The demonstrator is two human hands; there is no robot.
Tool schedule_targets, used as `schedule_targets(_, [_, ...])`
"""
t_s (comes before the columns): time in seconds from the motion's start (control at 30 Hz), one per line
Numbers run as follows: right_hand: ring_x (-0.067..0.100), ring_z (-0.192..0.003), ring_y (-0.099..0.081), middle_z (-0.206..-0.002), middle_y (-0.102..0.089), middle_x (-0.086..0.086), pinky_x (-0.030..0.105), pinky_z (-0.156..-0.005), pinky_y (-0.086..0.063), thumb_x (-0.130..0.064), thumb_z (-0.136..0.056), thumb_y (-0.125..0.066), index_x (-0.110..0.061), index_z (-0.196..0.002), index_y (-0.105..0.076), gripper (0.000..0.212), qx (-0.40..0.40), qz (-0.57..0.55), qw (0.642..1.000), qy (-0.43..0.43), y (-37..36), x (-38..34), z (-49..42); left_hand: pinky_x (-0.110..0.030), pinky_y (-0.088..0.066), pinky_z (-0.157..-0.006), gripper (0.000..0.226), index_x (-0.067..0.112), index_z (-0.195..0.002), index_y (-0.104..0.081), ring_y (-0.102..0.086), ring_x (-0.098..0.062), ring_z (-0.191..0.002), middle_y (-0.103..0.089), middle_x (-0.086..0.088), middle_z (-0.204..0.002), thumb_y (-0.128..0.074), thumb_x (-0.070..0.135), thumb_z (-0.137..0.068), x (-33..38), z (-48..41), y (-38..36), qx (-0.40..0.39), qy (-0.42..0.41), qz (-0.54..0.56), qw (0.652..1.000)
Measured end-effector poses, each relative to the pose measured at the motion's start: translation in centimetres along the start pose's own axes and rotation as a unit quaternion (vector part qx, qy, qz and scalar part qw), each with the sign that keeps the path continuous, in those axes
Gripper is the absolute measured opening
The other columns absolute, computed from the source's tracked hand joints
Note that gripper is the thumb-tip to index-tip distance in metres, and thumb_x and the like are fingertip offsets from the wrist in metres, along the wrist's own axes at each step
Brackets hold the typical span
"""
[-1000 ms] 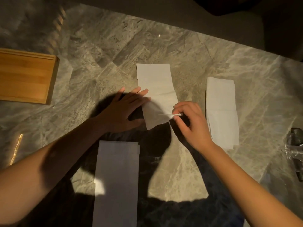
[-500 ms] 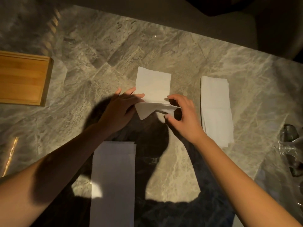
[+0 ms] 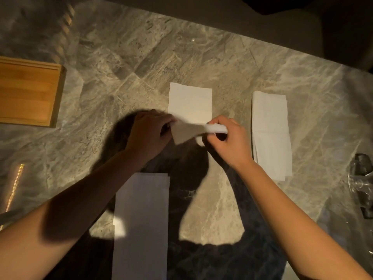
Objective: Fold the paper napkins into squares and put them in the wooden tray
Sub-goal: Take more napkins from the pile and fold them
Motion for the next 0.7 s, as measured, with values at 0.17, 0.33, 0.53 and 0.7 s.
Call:
schedule_targets(0.17, [0.018,-0.062,-0.054,-0.065,-0.056,0.001,0.037,-0.059,-0.046,-0.026,-0.085,-0.061,-0.013,-0.078,-0.056,0.015,0.023,-0.031,0.999,-0.034,0.0,0.7,-0.6,-0.032,-0.039,-0.069,0.035,0.021,-0.062,-0.050,-0.042,-0.009,-0.050,-0.043,0.010,-0.050,-0.045,0.030,-0.095,0.0,-0.5,0.5,0.022,0.038,0.040,0.998])
schedule_targets(0.33, [0.005,-0.058,-0.051,-0.064,-0.055,-0.009,0.026,-0.058,-0.044,-0.018,-0.083,-0.063,-0.023,-0.083,-0.052,0.012,0.029,-0.034,0.998,-0.046,-0.2,0.9,-1.0,-0.025,-0.028,-0.052,0.031,0.020,-0.065,-0.046,-0.039,-0.003,-0.047,-0.043,0.009,-0.050,-0.048,0.029,-0.094,-0.5,-1.1,0.0,0.004,0.084,0.044,0.995])
schedule_targets(0.53, [0.004,-0.061,-0.057,-0.068,-0.057,-0.011,0.028,-0.060,-0.048,-0.020,-0.083,-0.063,-0.024,-0.098,-0.049,0.020,0.042,-0.026,0.997,-0.056,-0.2,0.7,-1.1,-0.024,-0.030,-0.054,0.027,0.011,-0.091,-0.063,-0.044,-0.008,-0.054,-0.058,0.003,-0.069,-0.047,0.033,-0.095,-0.8,-1.7,-0.3,0.024,0.103,0.013,0.994])
schedule_targets(0.7, [0.010,-0.064,-0.058,-0.070,-0.059,-0.008,0.037,-0.063,-0.050,-0.021,-0.087,-0.061,-0.019,-0.100,-0.049,0.018,0.045,-0.016,0.998,-0.045,-0.2,0.4,-1.0,-0.027,-0.033,-0.058,0.028,0.012,-0.089,-0.061,-0.050,-0.015,-0.057,-0.065,-0.006,-0.072,-0.045,0.035,-0.095,-1.5,-1.7,-0.8,0.037,0.114,0.009,0.993])
Point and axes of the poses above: each hand's wrist, its own z-axis away from the middle knuckle, its own y-axis out of the back of the hand, x = y × z, the point moved 5 cm from there along -z, towards the middle knuckle
